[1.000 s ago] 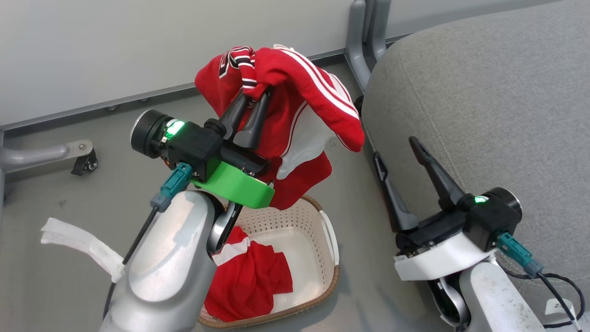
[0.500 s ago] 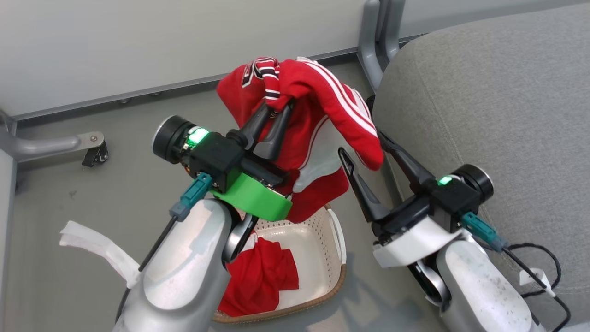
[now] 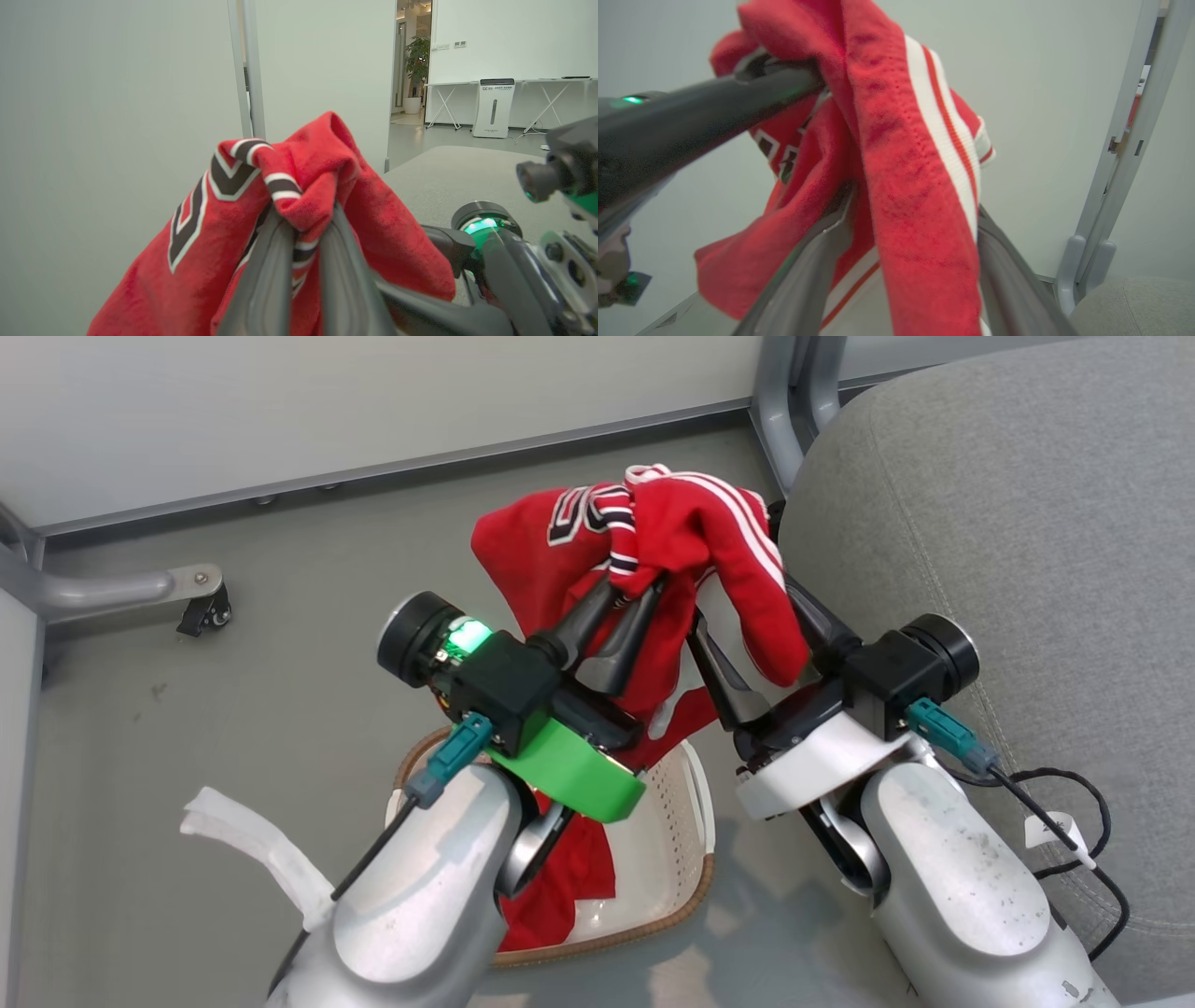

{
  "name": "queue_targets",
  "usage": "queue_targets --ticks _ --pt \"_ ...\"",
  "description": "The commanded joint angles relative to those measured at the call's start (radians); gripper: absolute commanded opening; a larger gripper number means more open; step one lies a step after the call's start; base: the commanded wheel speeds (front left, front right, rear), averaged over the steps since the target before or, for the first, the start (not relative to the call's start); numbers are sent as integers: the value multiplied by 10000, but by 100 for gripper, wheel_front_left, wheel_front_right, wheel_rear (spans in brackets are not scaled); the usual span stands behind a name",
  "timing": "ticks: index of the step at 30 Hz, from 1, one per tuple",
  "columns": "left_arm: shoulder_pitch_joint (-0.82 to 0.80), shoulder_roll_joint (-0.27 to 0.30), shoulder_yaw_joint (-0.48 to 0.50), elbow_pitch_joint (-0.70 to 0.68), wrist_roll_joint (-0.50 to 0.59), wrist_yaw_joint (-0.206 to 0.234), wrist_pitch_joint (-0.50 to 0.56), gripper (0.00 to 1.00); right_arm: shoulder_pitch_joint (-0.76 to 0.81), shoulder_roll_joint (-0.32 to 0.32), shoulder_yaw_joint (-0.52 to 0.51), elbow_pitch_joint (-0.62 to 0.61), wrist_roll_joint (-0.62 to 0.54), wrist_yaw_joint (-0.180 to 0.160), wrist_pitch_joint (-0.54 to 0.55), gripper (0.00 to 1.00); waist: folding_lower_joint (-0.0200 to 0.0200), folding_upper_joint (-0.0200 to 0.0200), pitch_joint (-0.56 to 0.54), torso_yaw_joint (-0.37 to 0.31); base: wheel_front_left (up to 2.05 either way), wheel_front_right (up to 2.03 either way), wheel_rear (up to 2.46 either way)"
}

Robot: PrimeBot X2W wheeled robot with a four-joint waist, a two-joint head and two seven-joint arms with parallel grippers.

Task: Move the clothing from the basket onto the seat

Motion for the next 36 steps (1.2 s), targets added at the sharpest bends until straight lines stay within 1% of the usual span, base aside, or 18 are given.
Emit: queue_targets --ticks 1,3,5,11,21,22,23,24,33,36 --pt "5 -8 -108 -79 -64 71 -11 0 -98 15 30 109 92 -3 -24 100 0 0 25 31 0 0 0" --pt "-26 -9 -306 -129 -143 103 -11 0 -170 27 59 305 153 -3 -24 100 0 0 57 53 0 0 0" --pt "-84 -6 -479 -179 -205 166 -13 0 -252 44 98 494 214 -3 -24 0 0 0 87 88 0 0 0" --pt "-204 -7 -747 -110 -331 253 -11 0 -212 53 53 421 409 -3 -24 0 0 0 118 136 0 0 0" --pt "-34 -6 -694 191 -299 274 -10 0 208 56 -7 243 534 -3 -24 0 0 0 11 69 0 0 0" --pt "-20 -6 -681 247 -287 271 -10 12 217 56 -40 201 544 -3 -24 0 0 0 10 57 0 0 0" --pt "-19 -5 -673 277 -269 285 -10 72 230 56 -65 174 552 -3 -24 0 0 0 9 50 0 0 0" --pt "-15 -5 -669 317 -246 296 -10 100 259 56 -102 142 579 -3 -24 0 0 0 10 42 0 0 0" --pt "-26 -5 -611 333 -139 317 -10 100 273 57 -252 31 617 -3 -24 0 0 0 92 19 0 0 0" --pt "-5 -5 -618 355 -82 301 -10 100 275 51 -539 15 673 -3 -24 0 0 0 111 28 0 0 0"
